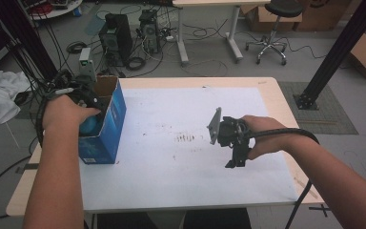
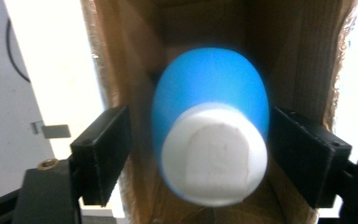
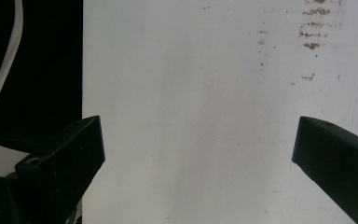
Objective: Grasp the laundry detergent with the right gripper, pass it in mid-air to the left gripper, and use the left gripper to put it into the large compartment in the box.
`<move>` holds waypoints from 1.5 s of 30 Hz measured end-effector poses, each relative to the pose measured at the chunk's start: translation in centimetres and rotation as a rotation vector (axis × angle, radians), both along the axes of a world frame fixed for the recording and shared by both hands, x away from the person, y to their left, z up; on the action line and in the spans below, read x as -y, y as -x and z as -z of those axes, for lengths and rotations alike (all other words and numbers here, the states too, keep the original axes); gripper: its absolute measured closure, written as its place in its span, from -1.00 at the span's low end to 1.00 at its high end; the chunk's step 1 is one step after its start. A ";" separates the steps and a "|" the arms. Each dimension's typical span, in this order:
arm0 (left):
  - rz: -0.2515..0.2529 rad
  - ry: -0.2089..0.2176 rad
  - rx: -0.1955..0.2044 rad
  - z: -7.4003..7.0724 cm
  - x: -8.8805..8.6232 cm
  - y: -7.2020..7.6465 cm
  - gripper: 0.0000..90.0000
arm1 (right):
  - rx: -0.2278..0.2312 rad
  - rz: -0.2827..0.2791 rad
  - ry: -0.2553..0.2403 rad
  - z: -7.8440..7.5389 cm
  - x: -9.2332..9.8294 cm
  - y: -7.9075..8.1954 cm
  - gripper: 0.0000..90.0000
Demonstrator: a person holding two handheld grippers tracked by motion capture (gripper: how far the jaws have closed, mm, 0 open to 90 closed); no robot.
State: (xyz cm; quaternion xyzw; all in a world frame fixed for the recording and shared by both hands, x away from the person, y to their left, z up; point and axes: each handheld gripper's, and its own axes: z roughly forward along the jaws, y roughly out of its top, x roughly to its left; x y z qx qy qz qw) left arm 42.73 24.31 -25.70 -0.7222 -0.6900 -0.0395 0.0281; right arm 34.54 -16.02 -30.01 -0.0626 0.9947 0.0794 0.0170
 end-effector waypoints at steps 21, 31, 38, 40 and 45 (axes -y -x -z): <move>0.079 -0.028 0.038 -3.3 1.0 0.9 -0.84 | 0.015 0.007 0.026 -0.6 0.3 0.4 -1.00; 0.160 -0.049 0.058 -5.5 2.7 1.4 -0.91 | 0.011 0.005 0.032 -0.7 0.5 0.5 -1.00; 0.243 -0.041 0.081 -6.9 4.2 1.9 -1.00 | 0.007 0.008 0.038 -0.8 0.6 0.7 -1.00; 0.264 -0.038 0.080 -7.1 4.5 2.0 -1.00 | 0.006 0.009 0.038 -0.8 0.6 0.7 -1.00; 0.344 -0.032 0.076 -7.5 5.6 2.2 -1.00 | 0.006 0.012 0.042 -0.9 0.7 0.9 -1.00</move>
